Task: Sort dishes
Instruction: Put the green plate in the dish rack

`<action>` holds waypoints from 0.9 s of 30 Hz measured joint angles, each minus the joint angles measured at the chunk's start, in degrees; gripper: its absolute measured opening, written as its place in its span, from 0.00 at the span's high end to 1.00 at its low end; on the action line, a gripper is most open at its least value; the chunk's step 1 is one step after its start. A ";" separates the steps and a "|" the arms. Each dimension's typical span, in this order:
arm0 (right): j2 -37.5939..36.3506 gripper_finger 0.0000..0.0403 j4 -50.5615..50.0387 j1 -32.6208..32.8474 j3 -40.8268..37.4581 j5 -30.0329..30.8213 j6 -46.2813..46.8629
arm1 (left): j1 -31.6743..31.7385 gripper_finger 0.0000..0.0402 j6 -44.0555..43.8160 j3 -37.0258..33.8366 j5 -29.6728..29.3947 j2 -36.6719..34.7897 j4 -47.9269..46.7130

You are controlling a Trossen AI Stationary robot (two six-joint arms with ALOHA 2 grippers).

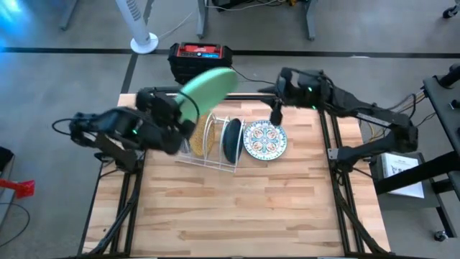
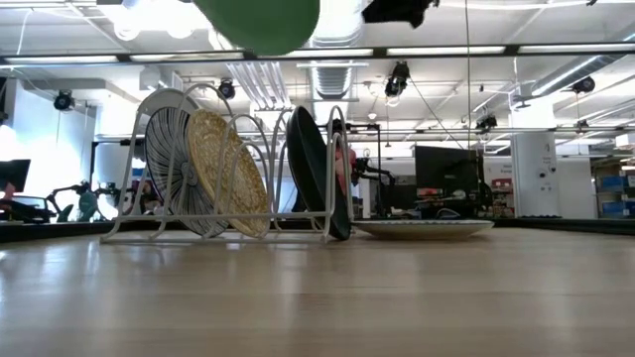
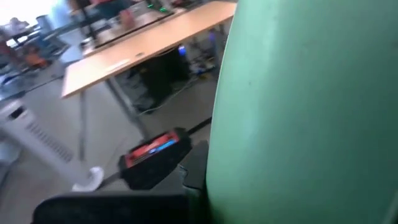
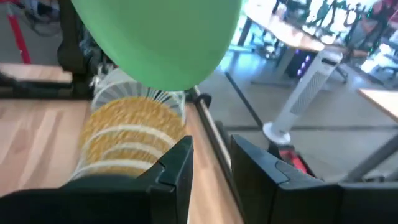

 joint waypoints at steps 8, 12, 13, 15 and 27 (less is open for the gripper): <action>12.99 0.81 6.05 -7.96 7.81 -15.76 -5.49 | 7.89 0.92 -3.30 -12.57 3.13 -12.01 0.18; 19.91 0.84 5.91 -9.03 13.84 -17.78 -9.72 | 8.22 0.92 -3.64 -15.11 3.15 -14.08 0.31; 21.39 0.85 5.97 -9.26 15.31 -17.82 -10.68 | 8.22 0.92 -3.67 -15.37 3.09 -14.25 0.19; 24.19 0.87 5.96 -9.88 18.02 -18.03 -12.45 | 8.20 0.92 -3.66 -15.76 2.15 -14.29 0.05; 40.74 0.99 2.20 -16.42 34.57 -36.39 -15.98 | 10.39 0.92 -3.36 -15.96 -7.44 -14.06 0.08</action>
